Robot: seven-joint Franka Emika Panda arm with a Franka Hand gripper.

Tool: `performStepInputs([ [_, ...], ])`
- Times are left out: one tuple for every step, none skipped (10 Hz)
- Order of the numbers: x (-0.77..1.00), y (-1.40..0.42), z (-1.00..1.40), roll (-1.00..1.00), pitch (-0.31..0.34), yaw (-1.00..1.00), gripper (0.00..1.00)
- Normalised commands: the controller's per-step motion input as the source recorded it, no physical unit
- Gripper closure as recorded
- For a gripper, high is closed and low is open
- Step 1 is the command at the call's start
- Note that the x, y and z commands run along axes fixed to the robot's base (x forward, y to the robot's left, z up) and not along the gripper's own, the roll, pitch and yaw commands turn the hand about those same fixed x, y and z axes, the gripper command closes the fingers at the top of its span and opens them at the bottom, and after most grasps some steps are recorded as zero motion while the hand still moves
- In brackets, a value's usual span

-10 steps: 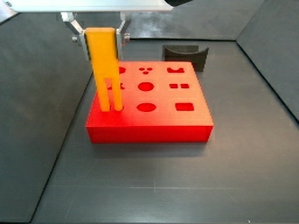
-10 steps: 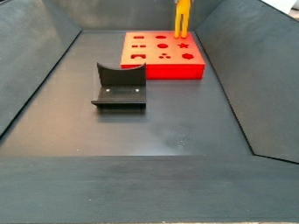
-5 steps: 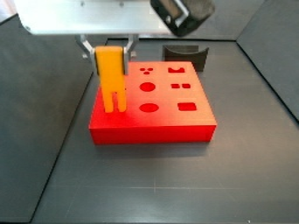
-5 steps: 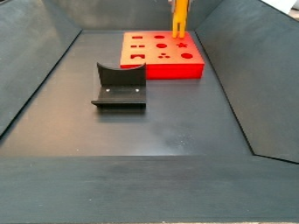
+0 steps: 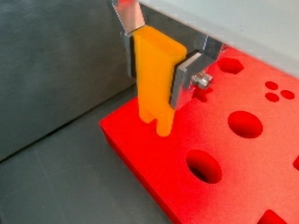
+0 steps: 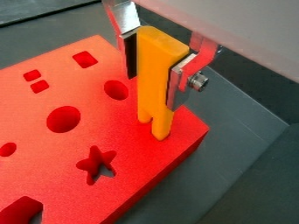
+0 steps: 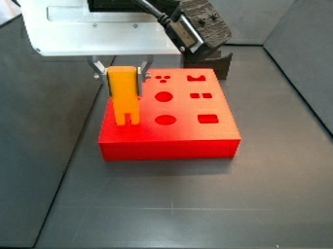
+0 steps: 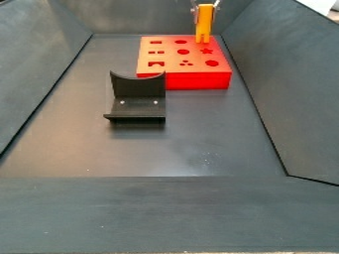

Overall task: Pick up the square-circle object. Move up. Rotate the square-circle object. Move to above the board. Insert the square-circle object.
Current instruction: Insert the square-circle object.

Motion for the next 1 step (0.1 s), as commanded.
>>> performStepInputs([
  [0.00, 0.00, 0.00, 0.00, 0.000, 0.00, 1.00],
])
